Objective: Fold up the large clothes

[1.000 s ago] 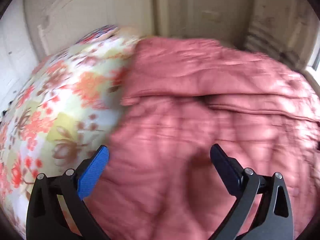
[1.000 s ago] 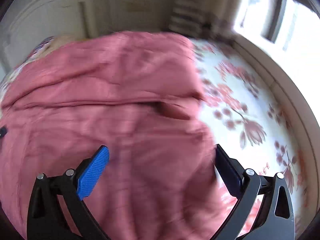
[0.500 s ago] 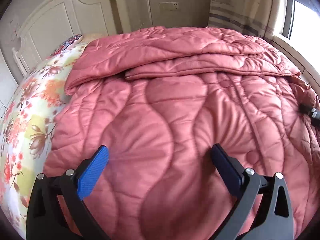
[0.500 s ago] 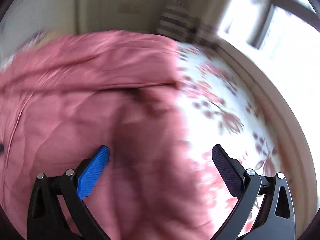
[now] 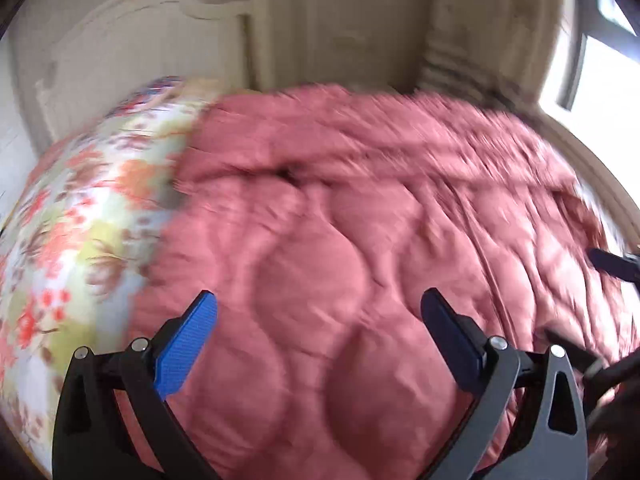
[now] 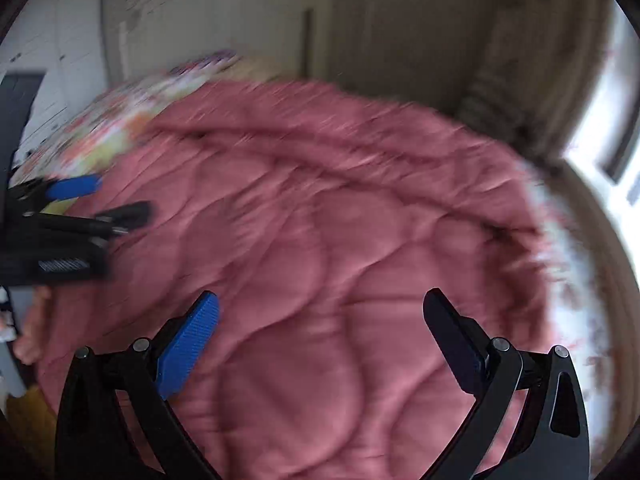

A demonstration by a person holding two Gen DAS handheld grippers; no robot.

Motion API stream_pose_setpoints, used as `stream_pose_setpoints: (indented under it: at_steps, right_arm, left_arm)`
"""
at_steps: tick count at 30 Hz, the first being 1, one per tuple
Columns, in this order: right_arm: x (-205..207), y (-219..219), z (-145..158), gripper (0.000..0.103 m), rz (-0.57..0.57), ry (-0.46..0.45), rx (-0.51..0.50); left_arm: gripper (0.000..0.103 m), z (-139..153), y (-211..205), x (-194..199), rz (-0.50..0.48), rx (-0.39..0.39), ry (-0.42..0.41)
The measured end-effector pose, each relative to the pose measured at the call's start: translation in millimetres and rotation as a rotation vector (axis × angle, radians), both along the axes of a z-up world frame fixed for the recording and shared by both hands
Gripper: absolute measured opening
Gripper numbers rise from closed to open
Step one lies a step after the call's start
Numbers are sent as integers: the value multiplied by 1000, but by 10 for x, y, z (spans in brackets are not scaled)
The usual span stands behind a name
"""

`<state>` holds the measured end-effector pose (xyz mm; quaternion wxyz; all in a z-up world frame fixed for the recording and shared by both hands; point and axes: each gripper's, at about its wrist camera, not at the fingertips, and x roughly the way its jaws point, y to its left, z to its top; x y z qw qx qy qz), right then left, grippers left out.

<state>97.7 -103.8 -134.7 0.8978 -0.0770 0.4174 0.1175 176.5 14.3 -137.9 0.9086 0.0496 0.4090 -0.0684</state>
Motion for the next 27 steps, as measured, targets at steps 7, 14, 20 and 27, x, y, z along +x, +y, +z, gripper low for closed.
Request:
stream_pose_setpoints:
  at_steps: [7,14,20,27]
  right_arm:
    - [-53,-367,-257,98,-51,76,-2]
    - [-501,-1169,-224,98,-257,52,-23]
    - [-776,-852,4,98,-150,-35,8]
    - [-927,-167,-188,98,66,1,-46]
  left_arm:
    - [101,-250,206,-148,28,43,47]
    - [101,-266,831,-324,155,-3,35]
    - [101,-5,424,-761,58,-76,-46]
    - [101,-225,-178,-907,-62,80,-28]
